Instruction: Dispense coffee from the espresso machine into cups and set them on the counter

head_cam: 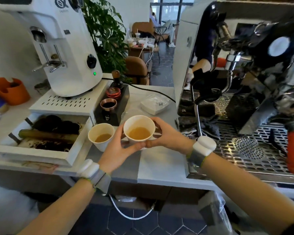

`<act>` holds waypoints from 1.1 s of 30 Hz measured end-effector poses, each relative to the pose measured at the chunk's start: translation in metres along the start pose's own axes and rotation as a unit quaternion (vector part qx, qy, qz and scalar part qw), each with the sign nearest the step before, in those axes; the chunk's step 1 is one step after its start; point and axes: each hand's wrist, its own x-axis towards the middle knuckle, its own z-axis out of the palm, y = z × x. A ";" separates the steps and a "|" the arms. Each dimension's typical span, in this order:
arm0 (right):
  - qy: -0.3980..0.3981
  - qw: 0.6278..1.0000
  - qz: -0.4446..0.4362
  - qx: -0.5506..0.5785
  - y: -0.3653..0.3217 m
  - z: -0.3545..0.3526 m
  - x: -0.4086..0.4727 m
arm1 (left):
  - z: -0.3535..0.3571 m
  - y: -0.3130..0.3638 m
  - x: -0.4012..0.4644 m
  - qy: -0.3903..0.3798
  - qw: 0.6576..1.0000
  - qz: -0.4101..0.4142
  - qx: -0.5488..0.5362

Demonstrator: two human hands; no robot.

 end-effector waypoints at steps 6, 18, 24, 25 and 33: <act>0.080 0.996 -0.022 0.034 -0.008 -0.010 -0.048 | 0.015 0.032 -0.011 -0.027 0.998 0.047 0.014; 0.233 0.969 -0.024 0.078 0.005 -0.040 -0.148 | 0.084 0.070 -0.020 -0.149 0.984 0.087 -0.048; 0.278 0.956 -0.022 0.090 0.020 -0.070 -0.191 | 0.136 0.086 -0.014 -0.198 0.974 0.109 -0.035; 0.285 0.953 -0.026 0.100 0.024 -0.078 -0.198 | 0.149 0.090 -0.011 -0.200 0.973 0.109 -0.039; 0.296 0.950 -0.014 0.103 0.058 -0.129 -0.221 | 0.214 0.106 0.000 -0.189 0.977 0.101 -0.015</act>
